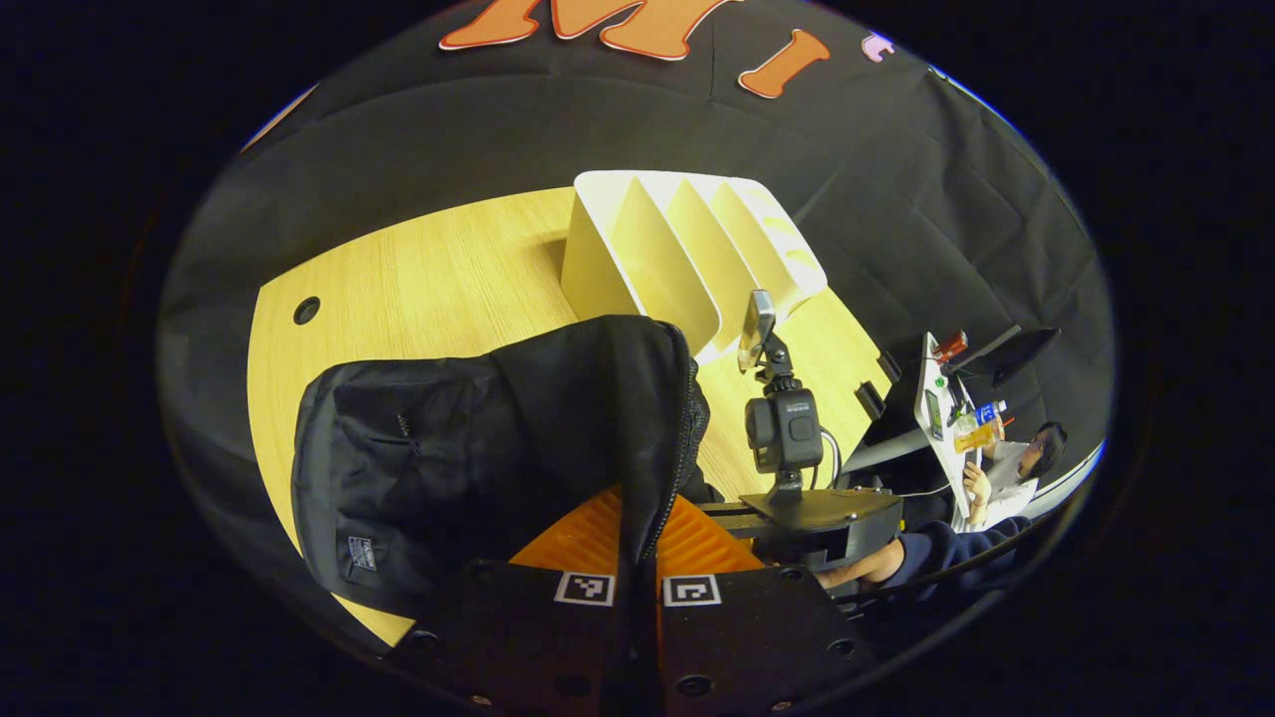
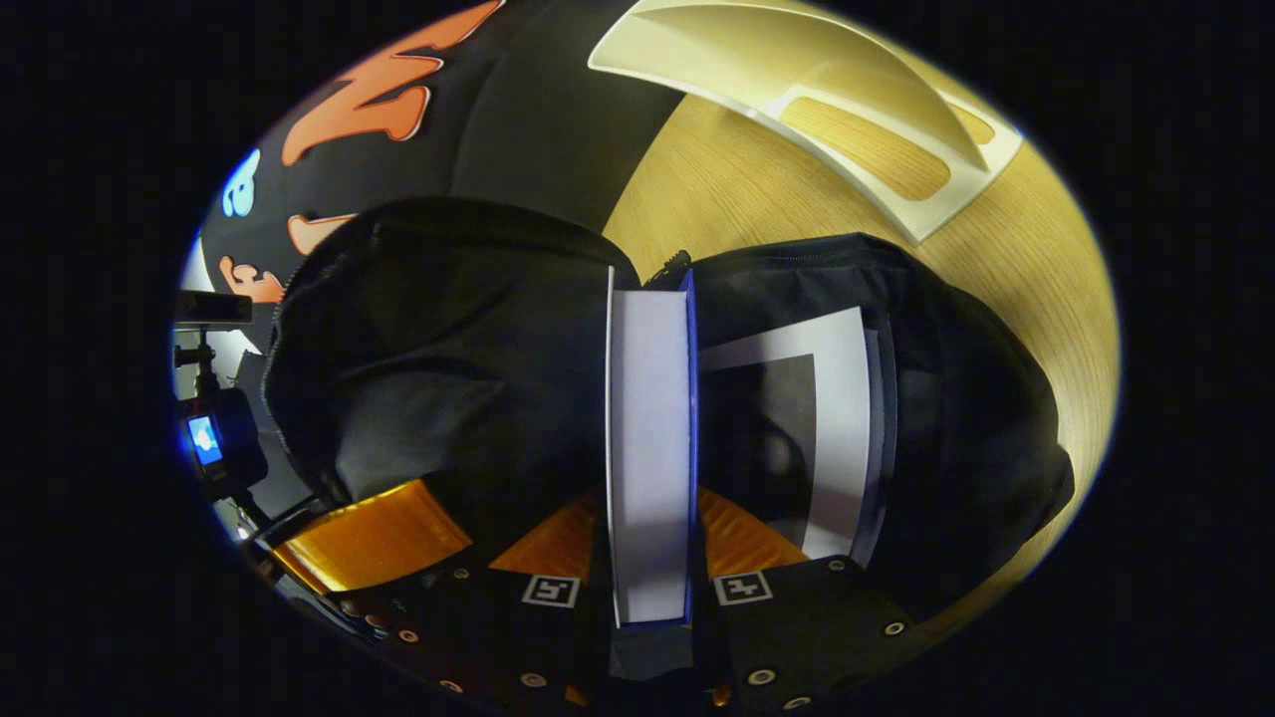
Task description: Open the schoolbag, grab two books from the bookshelf and put them into the schoolbag.
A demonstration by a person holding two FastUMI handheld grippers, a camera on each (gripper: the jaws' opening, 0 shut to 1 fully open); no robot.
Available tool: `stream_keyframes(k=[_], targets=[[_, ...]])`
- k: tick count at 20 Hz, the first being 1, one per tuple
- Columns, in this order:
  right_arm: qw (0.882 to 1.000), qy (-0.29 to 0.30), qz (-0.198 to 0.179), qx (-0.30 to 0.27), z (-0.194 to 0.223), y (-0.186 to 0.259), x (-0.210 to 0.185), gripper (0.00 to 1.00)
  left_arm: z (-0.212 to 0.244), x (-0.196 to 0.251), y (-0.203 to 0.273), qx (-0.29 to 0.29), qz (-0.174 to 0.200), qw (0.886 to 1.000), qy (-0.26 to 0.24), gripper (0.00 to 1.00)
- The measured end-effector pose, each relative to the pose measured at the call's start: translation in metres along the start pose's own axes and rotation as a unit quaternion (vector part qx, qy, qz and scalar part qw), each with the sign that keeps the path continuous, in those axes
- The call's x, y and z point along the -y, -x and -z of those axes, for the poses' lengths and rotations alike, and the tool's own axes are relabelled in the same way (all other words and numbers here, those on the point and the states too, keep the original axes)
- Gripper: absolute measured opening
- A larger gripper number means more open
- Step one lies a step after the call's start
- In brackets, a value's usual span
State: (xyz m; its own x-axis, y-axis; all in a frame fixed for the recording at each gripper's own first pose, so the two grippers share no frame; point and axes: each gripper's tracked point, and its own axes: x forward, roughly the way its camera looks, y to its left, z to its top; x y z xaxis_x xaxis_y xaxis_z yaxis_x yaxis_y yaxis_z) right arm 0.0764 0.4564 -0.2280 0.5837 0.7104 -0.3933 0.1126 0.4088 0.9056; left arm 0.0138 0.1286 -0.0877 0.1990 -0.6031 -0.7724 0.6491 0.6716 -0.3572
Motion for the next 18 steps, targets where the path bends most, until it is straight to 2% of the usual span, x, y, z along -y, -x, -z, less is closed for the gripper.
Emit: stream_keyframes(k=[1,5,8,9,10,12,18], targets=[[1.000,0.012,0.026,0.000,-0.001,-0.001,0.008,0.46,0.002,0.000,0.001,-0.001,0.003,1.000,0.006,0.04],[0.994,0.070,0.079,-0.004,-0.004,0.017,0.017,0.60,0.005,-0.001,-0.007,-0.004,0.005,1.000,0.016,0.04],[0.993,0.085,0.083,0.002,-0.010,0.031,0.018,0.80,0.007,-0.004,-0.012,-0.002,-0.007,1.000,0.019,0.04],[0.992,0.091,0.088,0.002,-0.014,0.037,0.020,0.69,0.008,-0.003,-0.013,-0.001,-0.006,1.000,0.026,0.04],[0.990,0.099,0.096,0.006,-0.019,0.044,0.023,0.88,0.009,-0.004,-0.014,0.000,-0.009,0.999,0.033,0.04],[0.986,0.118,0.114,0.020,-0.031,0.060,0.029,0.97,0.011,-0.004,-0.016,0.002,-0.016,0.999,0.039,0.04],[0.980,0.141,0.132,0.044,-0.063,0.113,0.037,0.98,0.019,-0.001,-0.027,0.003,-0.054,0.997,0.050,0.04]])
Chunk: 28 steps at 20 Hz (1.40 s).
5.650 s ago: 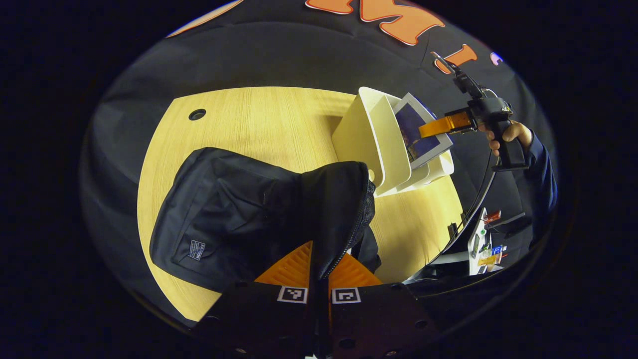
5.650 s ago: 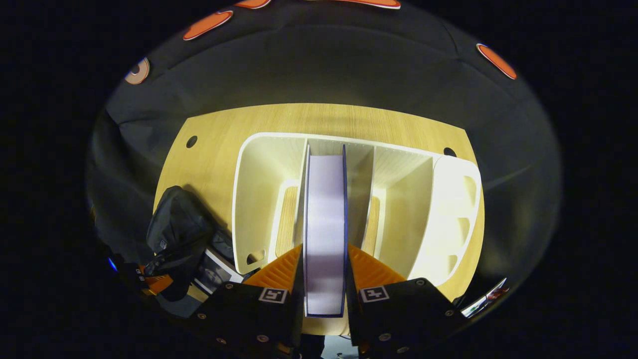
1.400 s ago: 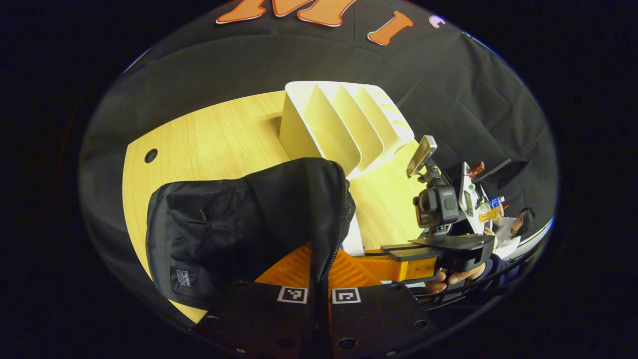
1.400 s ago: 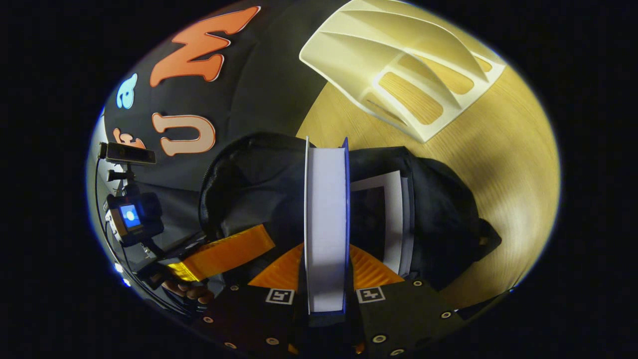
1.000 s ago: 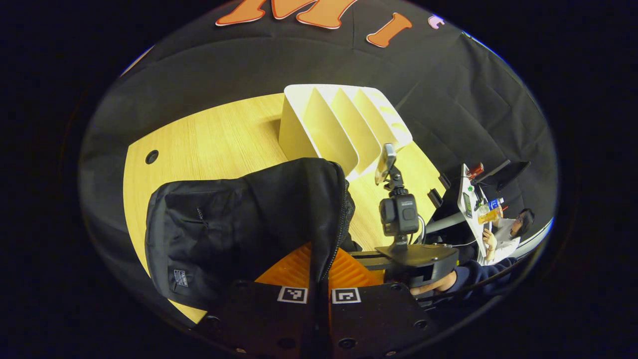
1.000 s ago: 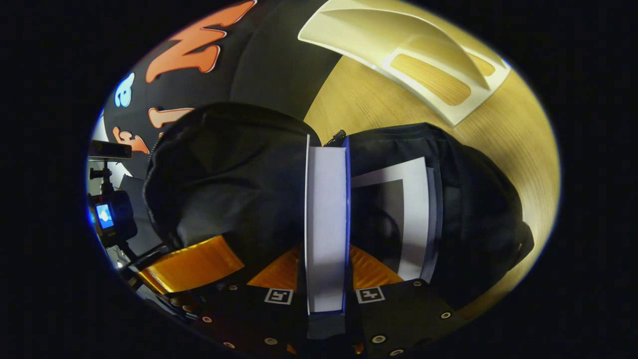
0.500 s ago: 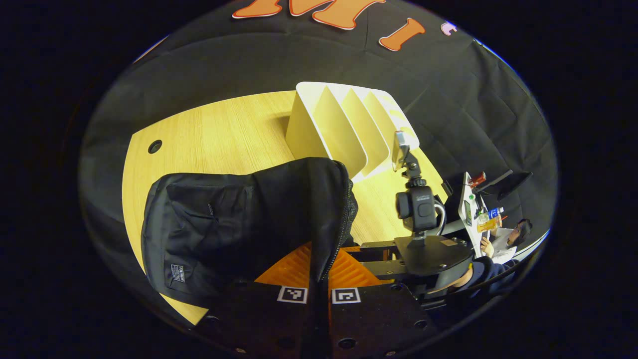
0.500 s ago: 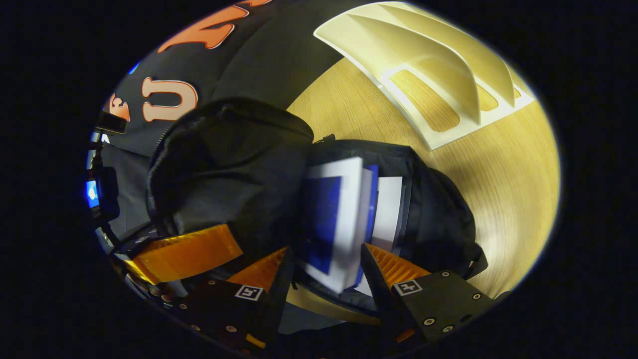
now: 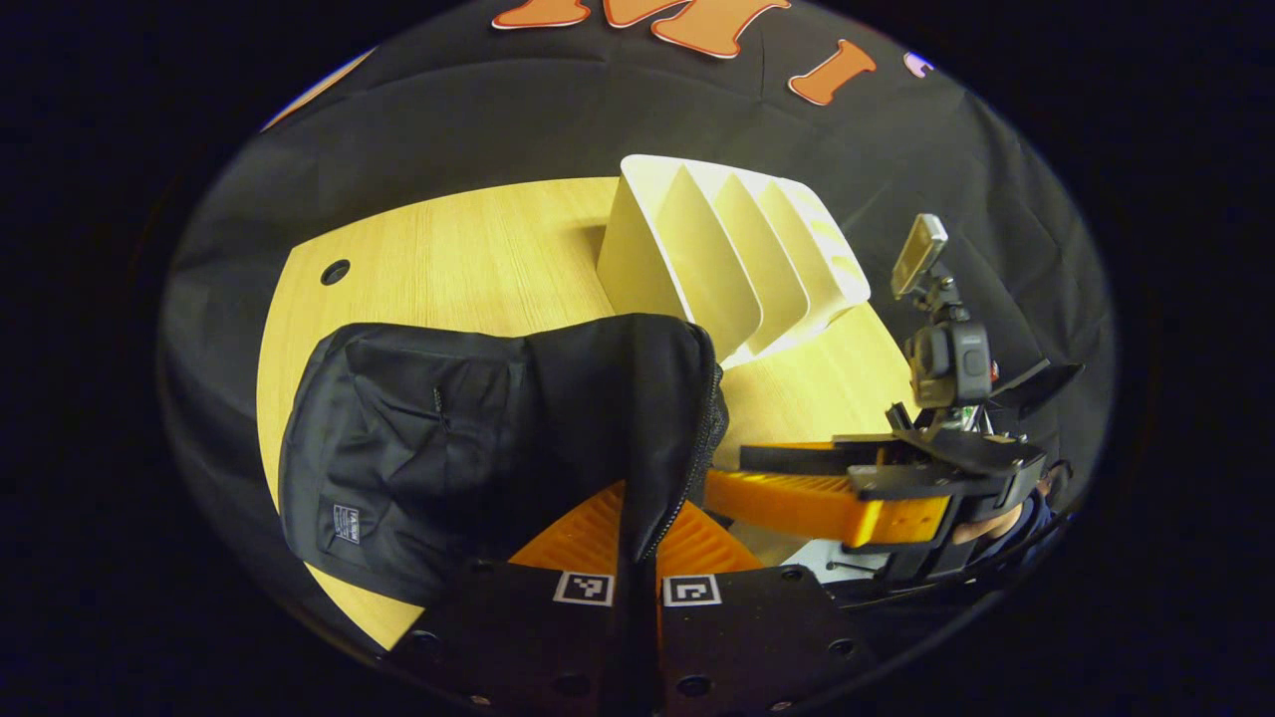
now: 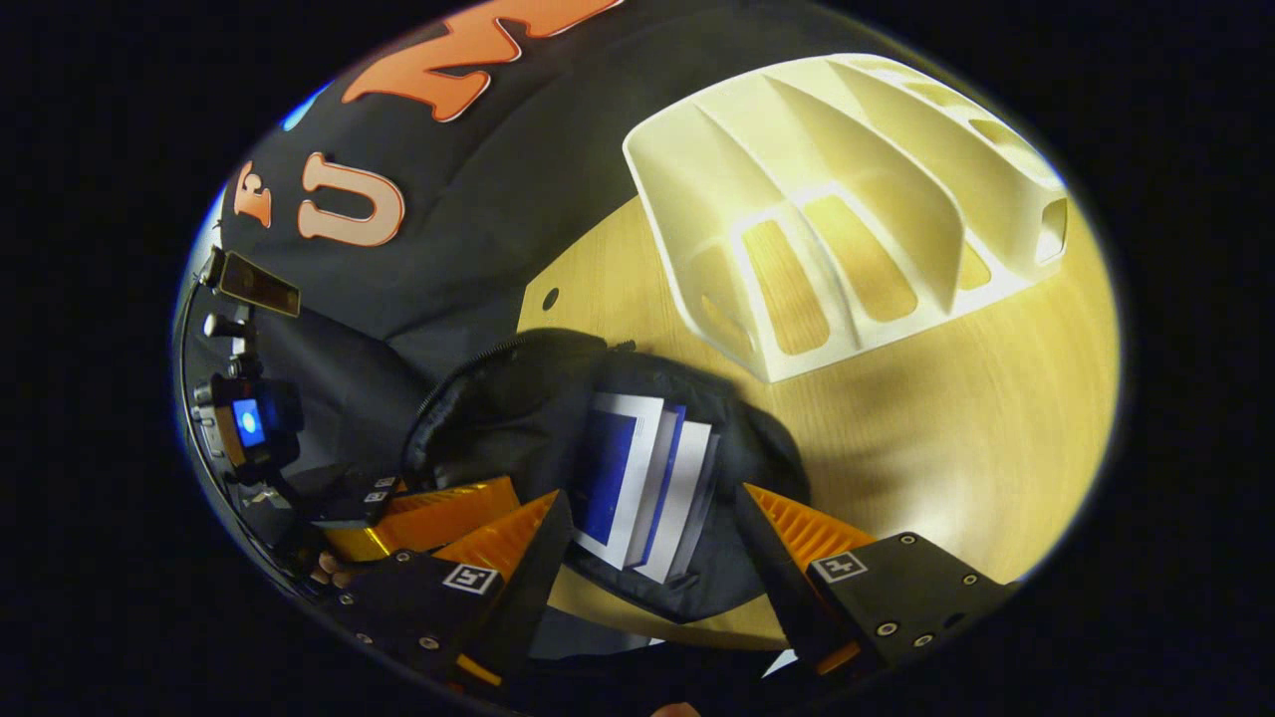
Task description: Open the schoolbag, grab two books from the bookshelf and put them into the schoolbag.
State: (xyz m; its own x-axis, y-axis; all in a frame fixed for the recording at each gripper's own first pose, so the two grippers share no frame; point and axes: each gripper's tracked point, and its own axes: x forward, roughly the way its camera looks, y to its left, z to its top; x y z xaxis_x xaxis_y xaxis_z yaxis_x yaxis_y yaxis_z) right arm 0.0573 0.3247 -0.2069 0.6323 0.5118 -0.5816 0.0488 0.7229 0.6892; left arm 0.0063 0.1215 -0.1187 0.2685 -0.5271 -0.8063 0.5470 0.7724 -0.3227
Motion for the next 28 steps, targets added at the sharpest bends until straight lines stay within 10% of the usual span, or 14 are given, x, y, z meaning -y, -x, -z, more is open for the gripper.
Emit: stream_keyframes(k=[8,15,21,28], targets=[[0.994,0.064,0.060,0.069,-0.052,0.064,0.045,0.98,0.010,0.025,-0.013,0.001,-0.031,0.999,0.011,0.23],[0.976,0.143,0.098,0.133,-0.097,0.113,0.067,0.98,-0.004,0.062,-0.012,0.037,-0.051,0.998,0.008,0.75],[0.948,0.215,0.127,0.196,-0.135,0.158,0.079,0.98,-0.044,0.094,0.002,0.130,-0.108,0.986,-0.003,0.97],[0.891,0.305,0.137,0.307,-0.175,0.232,0.069,0.98,-0.092,0.137,0.041,0.284,-0.153,0.947,0.012,0.96]])
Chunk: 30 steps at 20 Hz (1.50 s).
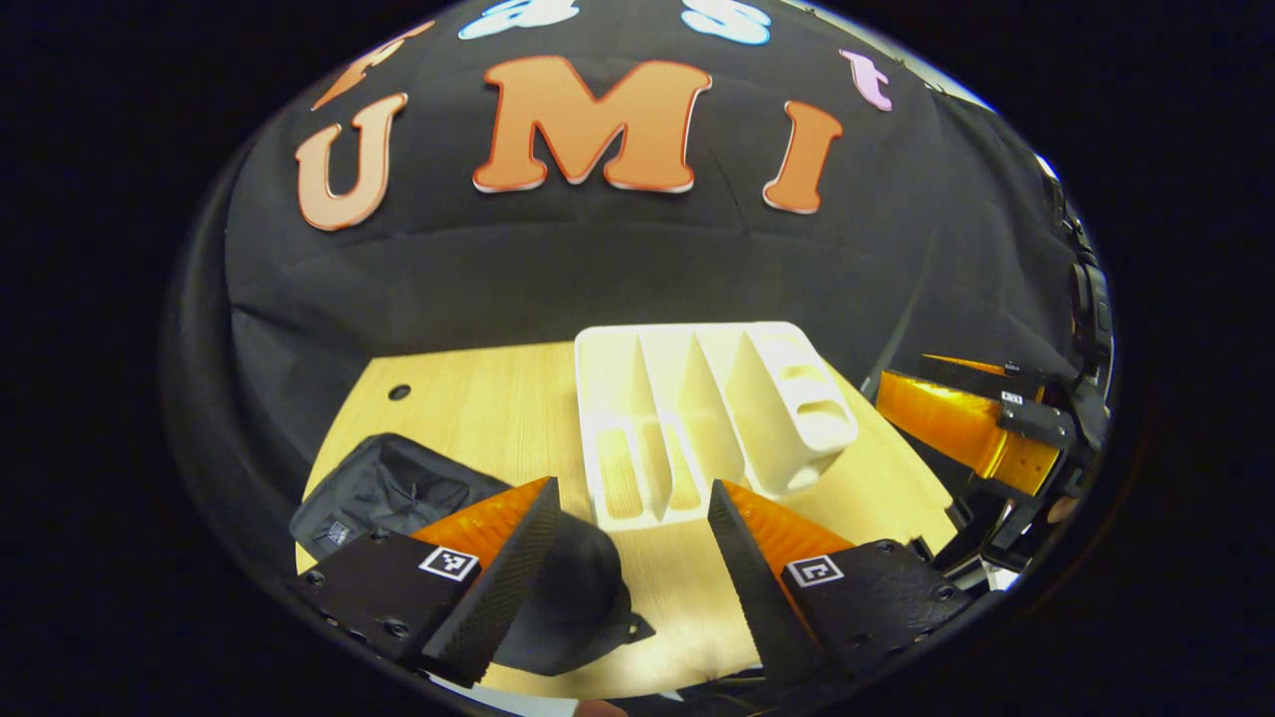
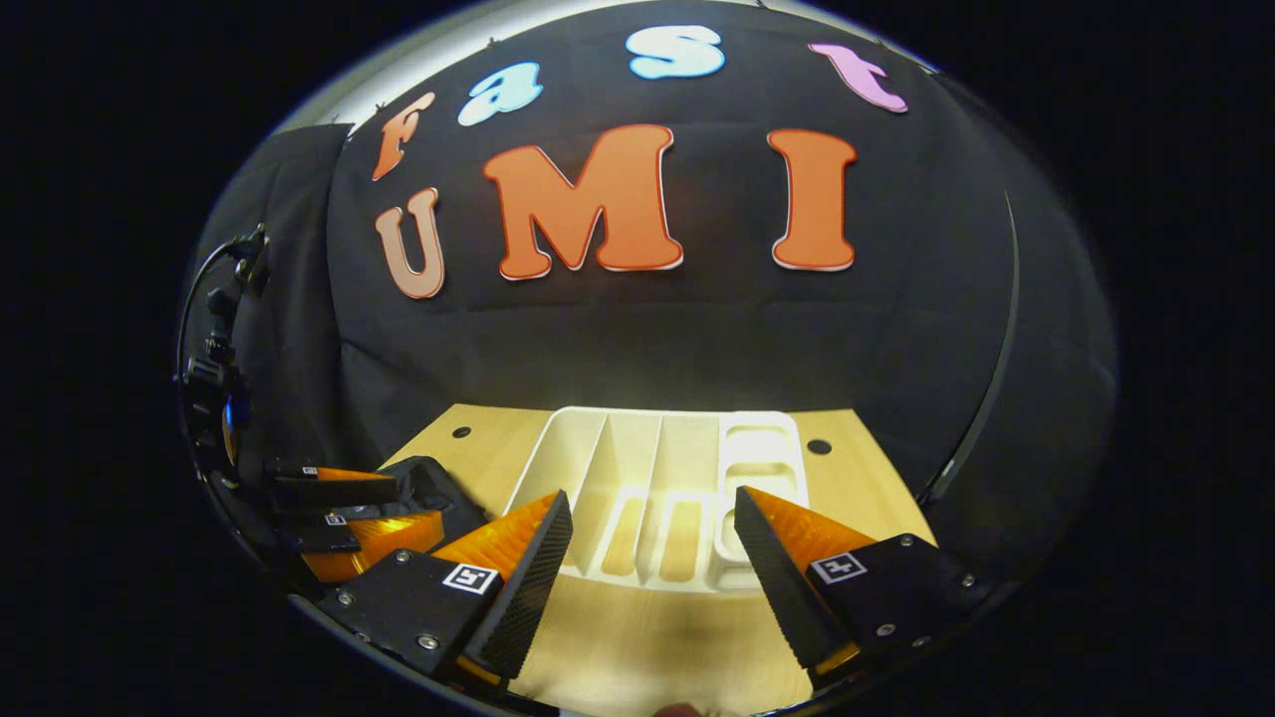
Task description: Open the schoolbag, grab two books from the bookshelf and put them into the schoolbag.
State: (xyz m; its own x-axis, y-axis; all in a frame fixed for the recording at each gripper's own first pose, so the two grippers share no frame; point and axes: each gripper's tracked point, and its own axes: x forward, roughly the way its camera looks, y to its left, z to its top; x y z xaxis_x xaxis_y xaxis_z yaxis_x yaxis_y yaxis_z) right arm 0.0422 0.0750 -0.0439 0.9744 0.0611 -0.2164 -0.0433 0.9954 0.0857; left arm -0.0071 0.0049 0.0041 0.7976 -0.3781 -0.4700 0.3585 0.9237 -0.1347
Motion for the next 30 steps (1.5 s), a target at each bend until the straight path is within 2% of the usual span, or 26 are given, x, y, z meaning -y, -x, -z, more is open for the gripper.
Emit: stream_keyframes(k=[6,9,15,16,17,18,19,22,24,30], targets=[[0.997,0.024,0.006,0.069,-0.033,0.028,0.016,0.98,-0.032,-0.003,0.017,0.122,-0.038,0.992,0.015,0.96],[0.995,0.026,0.009,0.091,-0.040,0.038,0.025,0.98,-0.034,-0.002,0.024,0.161,-0.040,0.986,0.013,0.96],[0.992,0.028,0.015,0.119,-0.034,0.048,0.031,0.97,-0.060,0.008,0.058,0.254,-0.082,0.963,-0.024,0.95],[0.992,0.028,0.015,0.124,-0.034,0.048,0.030,0.98,-0.059,0.012,0.060,0.262,-0.081,0.961,-0.029,0.91],[0.991,0.029,0.016,0.127,-0.032,0.051,0.030,0.98,-0.059,0.014,0.062,0.271,-0.080,0.959,-0.034,0.95],[0.991,0.031,0.015,0.131,-0.031,0.051,0.031,0.98,-0.058,0.015,0.063,0.272,-0.083,0.958,-0.038,0.91],[0.991,0.033,0.018,0.132,-0.029,0.051,0.032,0.98,-0.057,0.015,0.065,0.273,-0.086,0.957,-0.039,0.91],[0.989,0.033,0.017,0.141,-0.029,0.051,0.031,0.98,-0.051,0.019,0.060,0.266,-0.086,0.959,-0.038,0.93],[0.990,0.032,0.020,0.138,-0.024,0.051,0.033,0.98,-0.046,0.026,0.051,0.250,-0.068,0.965,-0.035,0.91],[0.990,0.035,0.018,0.139,-0.022,0.047,0.030,0.97,-0.049,0.025,0.058,0.260,-0.072,0.962,-0.032,0.92]])
